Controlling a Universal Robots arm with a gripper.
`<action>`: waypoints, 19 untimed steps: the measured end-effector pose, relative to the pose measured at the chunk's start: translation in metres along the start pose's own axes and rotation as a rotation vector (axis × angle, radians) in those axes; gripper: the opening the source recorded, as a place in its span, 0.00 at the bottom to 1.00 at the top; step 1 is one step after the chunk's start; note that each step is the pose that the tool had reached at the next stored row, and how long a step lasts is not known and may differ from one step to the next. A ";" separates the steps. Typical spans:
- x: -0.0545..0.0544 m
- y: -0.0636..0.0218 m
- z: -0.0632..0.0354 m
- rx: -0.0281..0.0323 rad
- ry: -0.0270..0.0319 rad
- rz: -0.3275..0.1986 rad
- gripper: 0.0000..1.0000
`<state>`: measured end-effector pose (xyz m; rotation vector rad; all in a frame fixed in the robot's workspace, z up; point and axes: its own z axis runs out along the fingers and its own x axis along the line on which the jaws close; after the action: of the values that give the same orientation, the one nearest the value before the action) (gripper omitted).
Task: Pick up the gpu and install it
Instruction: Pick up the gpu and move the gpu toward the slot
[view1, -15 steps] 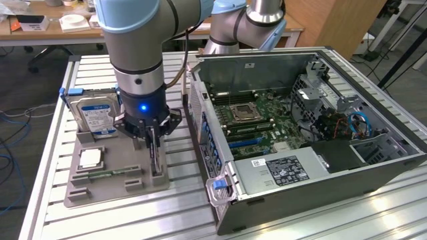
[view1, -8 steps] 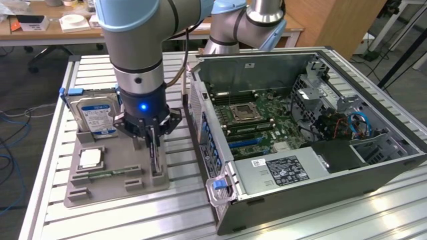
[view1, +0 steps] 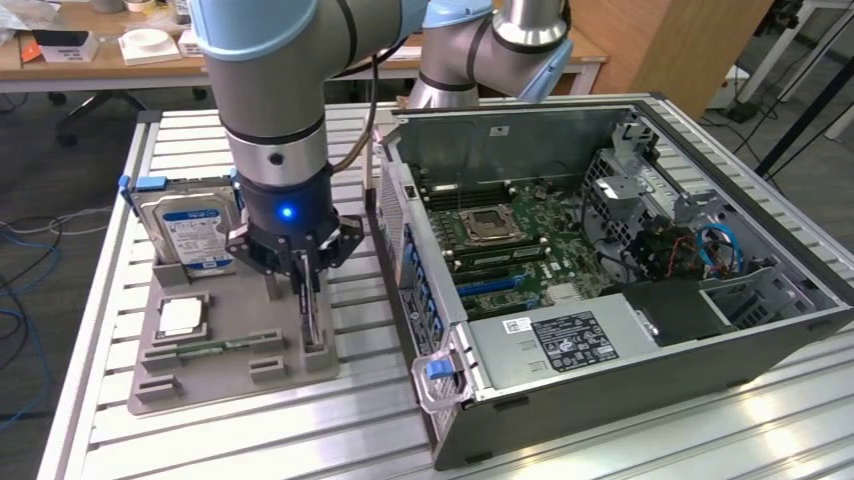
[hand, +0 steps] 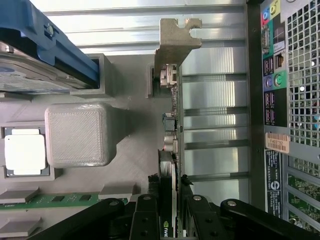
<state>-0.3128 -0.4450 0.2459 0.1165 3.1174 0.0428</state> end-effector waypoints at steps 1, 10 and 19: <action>0.000 0.0000 -0.0002 0.0000 0.0000 0.000 0.27; 0.000 0.0000 -0.0010 -0.0001 -0.0001 0.000 0.27; 0.000 0.0001 -0.0056 0.0001 0.0001 0.000 0.27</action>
<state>-0.3128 -0.4450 0.2515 0.1165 3.1175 0.0426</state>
